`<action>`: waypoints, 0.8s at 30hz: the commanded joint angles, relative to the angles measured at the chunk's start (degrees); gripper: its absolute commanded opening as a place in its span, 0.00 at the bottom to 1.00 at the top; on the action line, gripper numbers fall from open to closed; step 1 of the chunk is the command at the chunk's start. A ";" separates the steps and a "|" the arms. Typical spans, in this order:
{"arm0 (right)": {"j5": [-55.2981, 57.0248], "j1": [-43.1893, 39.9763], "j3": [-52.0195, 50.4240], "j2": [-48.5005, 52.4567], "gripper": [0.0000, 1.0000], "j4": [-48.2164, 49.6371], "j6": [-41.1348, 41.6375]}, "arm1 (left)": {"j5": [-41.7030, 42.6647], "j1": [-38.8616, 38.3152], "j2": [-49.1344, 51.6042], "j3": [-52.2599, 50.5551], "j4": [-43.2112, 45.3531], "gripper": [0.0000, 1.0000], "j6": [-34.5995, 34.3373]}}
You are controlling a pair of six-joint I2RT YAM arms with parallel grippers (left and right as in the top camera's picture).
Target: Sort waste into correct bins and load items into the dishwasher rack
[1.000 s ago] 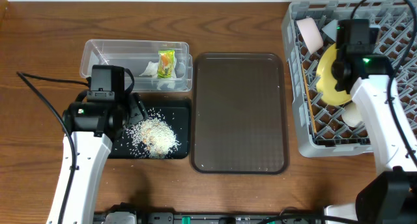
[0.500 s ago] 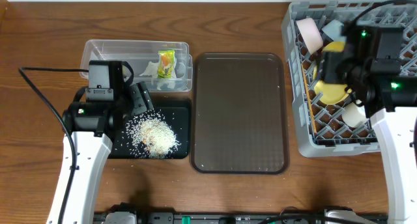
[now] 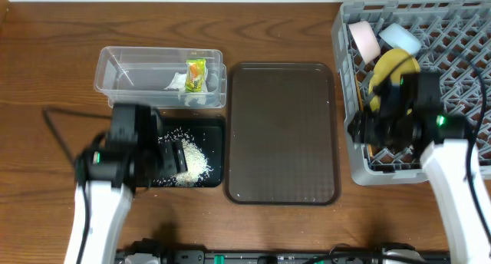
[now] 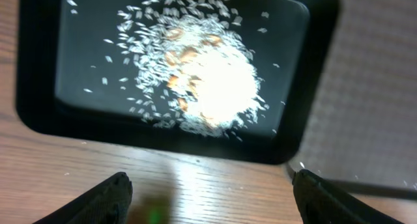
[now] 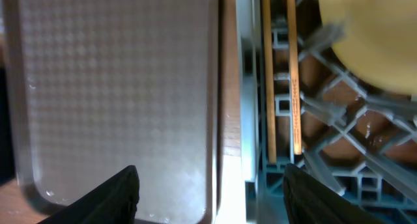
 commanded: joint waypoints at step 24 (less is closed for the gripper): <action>13.68 7.87 -18.08 -35.80 0.99 7.45 4.26 | -10.95 -1.92 -36.89 -9.62 5.86 0.92 -4.85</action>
